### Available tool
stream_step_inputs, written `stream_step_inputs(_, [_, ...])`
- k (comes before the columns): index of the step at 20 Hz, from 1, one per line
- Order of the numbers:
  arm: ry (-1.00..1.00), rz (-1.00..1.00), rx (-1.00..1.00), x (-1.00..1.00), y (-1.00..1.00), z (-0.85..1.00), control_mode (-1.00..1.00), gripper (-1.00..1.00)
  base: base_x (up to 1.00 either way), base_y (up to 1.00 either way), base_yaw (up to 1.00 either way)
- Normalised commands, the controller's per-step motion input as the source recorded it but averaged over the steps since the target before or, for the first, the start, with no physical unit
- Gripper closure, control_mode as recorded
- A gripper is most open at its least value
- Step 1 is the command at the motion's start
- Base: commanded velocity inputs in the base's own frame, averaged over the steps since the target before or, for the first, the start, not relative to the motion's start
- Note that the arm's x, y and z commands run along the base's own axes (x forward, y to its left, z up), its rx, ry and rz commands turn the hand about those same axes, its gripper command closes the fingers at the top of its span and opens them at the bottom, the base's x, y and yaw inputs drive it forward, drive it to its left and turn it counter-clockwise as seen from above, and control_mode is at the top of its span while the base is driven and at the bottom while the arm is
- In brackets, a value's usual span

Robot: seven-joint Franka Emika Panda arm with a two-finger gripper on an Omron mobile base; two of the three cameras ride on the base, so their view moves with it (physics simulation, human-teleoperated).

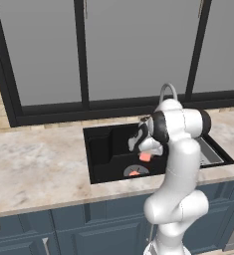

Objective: Pick up the bar soap and bar soap from the sink, and place them back in the cabinet, and close the cabinet door.

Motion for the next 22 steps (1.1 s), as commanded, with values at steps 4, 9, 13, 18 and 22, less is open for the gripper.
stream_step_inputs(4, [0.0, 0.17, 0.0, -0.29, 0.07, 0.44, -1.0, 1.0, 0.0, 0.0, 0.0])
stream_step_inputs(9, [0.0, 0.16, 0.0, -0.35, 0.0, 0.41, -1.0, 1.0, 0.0, 0.0, 0.0])
stream_step_inputs(13, [0.0, 0.16, 0.0, -0.39, 0.0, 0.42, -1.0, 1.0, 0.0, 0.0, 0.0])
stream_step_inputs(18, [0.0, 0.15, 0.0, -0.39, 0.02, 0.44, -1.0, 1.0, 0.0, 0.0, 0.0])
stream_step_inputs(22, [0.0, 0.15, 0.0, -0.34, 0.07, 0.42, -1.0, 1.0, 0.0, 0.0, 0.0])
